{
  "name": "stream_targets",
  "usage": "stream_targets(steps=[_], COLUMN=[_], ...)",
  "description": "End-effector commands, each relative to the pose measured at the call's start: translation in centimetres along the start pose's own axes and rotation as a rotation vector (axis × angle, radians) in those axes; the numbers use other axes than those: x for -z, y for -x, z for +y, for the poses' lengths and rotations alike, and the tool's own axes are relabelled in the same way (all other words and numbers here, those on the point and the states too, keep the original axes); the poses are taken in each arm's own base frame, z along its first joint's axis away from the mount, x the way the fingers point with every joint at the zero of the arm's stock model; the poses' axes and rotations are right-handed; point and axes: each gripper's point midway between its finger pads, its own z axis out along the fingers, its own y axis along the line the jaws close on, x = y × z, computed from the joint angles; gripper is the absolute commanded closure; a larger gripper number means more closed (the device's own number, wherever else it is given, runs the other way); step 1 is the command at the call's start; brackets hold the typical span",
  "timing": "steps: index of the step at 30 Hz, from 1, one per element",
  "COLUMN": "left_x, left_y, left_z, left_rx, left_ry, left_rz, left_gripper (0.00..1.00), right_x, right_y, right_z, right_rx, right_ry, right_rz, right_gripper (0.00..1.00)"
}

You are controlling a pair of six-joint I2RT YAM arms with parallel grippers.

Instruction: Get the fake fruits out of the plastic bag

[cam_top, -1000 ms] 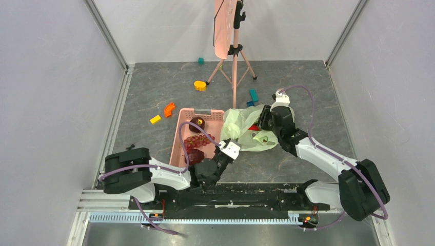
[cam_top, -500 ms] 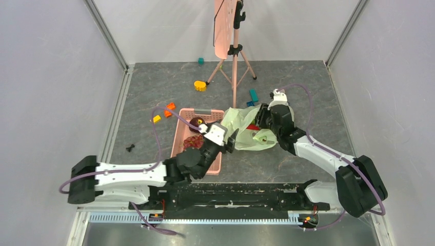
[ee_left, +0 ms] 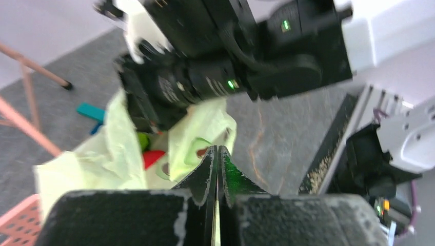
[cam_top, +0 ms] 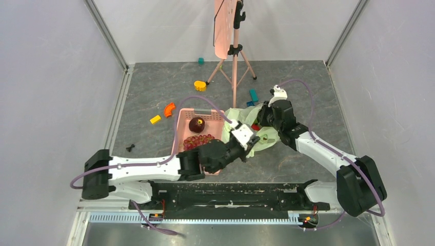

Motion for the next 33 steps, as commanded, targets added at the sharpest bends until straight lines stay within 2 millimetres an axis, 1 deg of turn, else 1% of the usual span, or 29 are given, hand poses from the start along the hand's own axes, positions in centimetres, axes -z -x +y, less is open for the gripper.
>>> stream_targets(steps=[1,2,4,8,11,16,18,20,22,24,25,28,30,33], left_x=[-2.5,-3.3,-4.4,-6.1,-7.1,-7.8,-8.0,-8.1,-8.1,-8.3,-8.5,-9.2,-9.7,-9.8], left_y=[-1.1,-2.0,-3.0,-4.1,-5.5,-8.8,-10.3,-11.6,-12.7,-13.7,-14.1,-14.9,-15.2,-16.2], left_z=[-1.9,-1.4,-0.9,-0.4,0.0,0.4,0.9,1.9,3.4,5.4,6.2,8.8,10.3,12.7], left_rx=[0.112,0.128,0.152,0.168,0.167,0.157,0.145,0.14,0.143,0.153,0.159,0.146,0.123,0.077], left_ry=[-0.104,-0.109,-0.115,-0.122,-0.096,-0.07,-0.042,0.006,0.067,0.136,0.165,0.251,0.3,0.388], left_rz=[0.044,0.067,0.089,0.112,0.155,0.251,0.296,0.321,0.336,0.347,0.349,0.355,0.36,0.387], left_gripper=[0.98,0.98,0.98,0.98,0.98,0.98,0.98,0.98,0.98,0.98,0.98,0.98,0.98,0.98], right_x=[0.4,0.4,0.7,1.0,1.1,1.1,1.1,1.0,1.0,0.8,0.9,0.8,0.7,1.0], right_y=[1.5,1.4,1.3,1.1,1.0,0.8,0.7,0.6,0.4,0.4,-0.2,-1.1,-2.0,-2.8], right_z=[0.7,0.6,0.5,0.0,-0.5,-1.2,-1.6,-2.0,-2.6,-3.2,-3.7,-5.2,-6.6,-8.9], right_rx=[0.0,-0.001,0.0,0.002,0.0,-0.004,-0.008,-0.013,-0.015,-0.014,-0.011,-0.01,-0.003,0.008], right_ry=[0.036,0.036,0.039,0.03,0.016,-0.012,-0.029,-0.05,-0.08,-0.114,-0.136,-0.218,-0.298,-0.435], right_rz=[-0.002,0.0,0.001,0.002,0.001,0.004,0.004,0.008,0.013,0.014,0.037,0.073,0.113,0.151], right_gripper=[0.87,0.87,0.87,0.87,0.87,0.87,0.87,0.88,0.88,0.88,0.88,0.89,0.89,0.91])
